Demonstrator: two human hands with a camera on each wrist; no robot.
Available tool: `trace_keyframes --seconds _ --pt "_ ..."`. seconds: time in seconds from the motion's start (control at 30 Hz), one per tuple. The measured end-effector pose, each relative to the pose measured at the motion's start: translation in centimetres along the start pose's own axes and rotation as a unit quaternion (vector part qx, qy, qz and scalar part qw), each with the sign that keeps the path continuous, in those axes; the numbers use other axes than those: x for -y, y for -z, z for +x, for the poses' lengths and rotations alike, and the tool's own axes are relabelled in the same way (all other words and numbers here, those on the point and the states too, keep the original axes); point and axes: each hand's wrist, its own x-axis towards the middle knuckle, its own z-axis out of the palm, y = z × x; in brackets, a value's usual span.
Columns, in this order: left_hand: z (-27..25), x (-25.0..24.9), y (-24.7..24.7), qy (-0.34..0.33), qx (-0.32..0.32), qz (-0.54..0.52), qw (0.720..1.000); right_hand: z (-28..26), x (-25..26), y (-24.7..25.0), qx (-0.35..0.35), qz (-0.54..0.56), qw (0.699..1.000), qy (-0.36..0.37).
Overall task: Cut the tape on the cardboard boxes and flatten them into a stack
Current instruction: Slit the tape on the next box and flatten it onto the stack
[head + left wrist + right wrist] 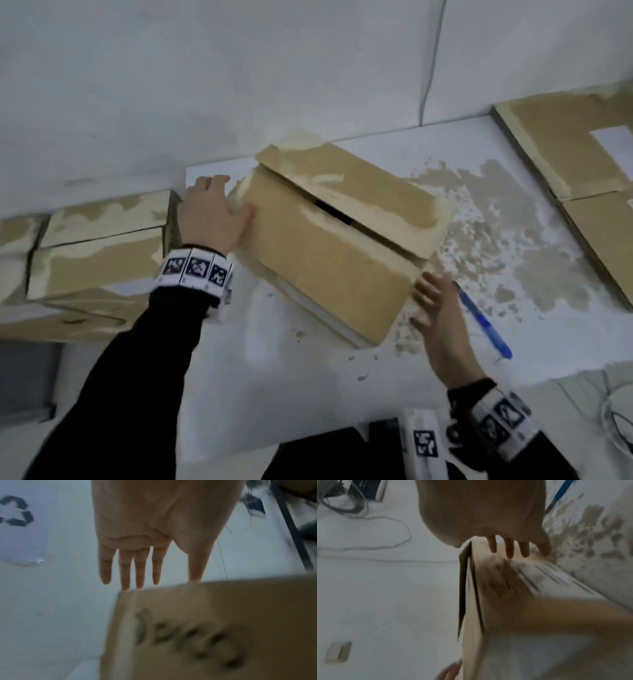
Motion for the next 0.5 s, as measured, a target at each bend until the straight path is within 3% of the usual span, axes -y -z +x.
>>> trace_keyframes --seconds 0.1,0.2,0.27,0.37,0.5 --pt "-6.4 -3.0 0.3 0.029 0.019 -0.098 0.995 5.3 4.4 3.0 -0.029 -0.036 0.998 0.053" --pt "-14.0 -7.2 -1.8 0.069 0.185 -0.238 0.951 10.6 7.8 3.2 0.078 -0.155 0.979 0.107" --pt "-15.7 -8.6 -3.7 0.091 0.251 -0.239 0.934 11.9 7.8 2.7 0.152 -0.214 0.961 0.091" --pt "-14.5 -7.8 -4.4 0.07 0.253 -0.213 0.941 10.6 5.6 3.9 0.138 -0.217 0.96 0.107" --pt "-14.2 -8.1 -1.9 -0.03 0.199 -0.096 0.975 7.4 2.7 6.8 0.077 -0.157 0.977 0.123"
